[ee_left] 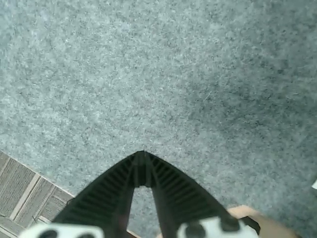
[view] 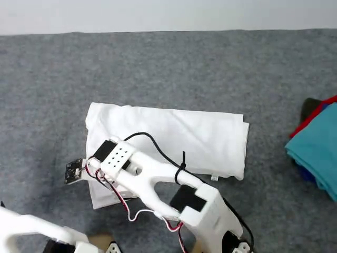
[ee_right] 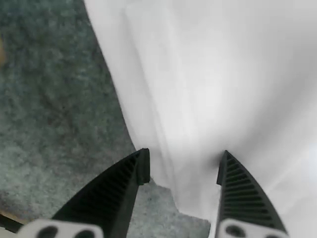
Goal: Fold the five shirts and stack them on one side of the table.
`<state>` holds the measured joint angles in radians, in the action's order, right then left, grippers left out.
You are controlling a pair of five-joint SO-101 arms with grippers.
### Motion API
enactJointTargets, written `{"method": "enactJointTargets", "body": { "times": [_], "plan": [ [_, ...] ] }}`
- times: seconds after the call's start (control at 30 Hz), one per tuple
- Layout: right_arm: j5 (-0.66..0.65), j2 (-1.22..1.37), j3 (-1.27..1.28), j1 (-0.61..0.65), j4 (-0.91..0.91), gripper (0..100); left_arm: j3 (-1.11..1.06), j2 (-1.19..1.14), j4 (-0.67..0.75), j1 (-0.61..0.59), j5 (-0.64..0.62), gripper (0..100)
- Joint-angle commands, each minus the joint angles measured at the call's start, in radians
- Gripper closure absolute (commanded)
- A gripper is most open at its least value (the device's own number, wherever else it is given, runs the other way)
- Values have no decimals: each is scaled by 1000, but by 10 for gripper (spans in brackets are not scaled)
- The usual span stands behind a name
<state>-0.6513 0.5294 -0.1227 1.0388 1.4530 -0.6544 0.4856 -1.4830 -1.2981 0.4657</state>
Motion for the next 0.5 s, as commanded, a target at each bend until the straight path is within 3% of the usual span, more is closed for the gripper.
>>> {"method": "enactJointTargets", "body": {
  "times": [0.0,0.47],
  "plan": [
    [-8,18,-46,18,-7,764,4,25,11,-8,6,998],
    [-6,79,-43,58,2,768,4,25,14,-41,8,998]
  ]
}}
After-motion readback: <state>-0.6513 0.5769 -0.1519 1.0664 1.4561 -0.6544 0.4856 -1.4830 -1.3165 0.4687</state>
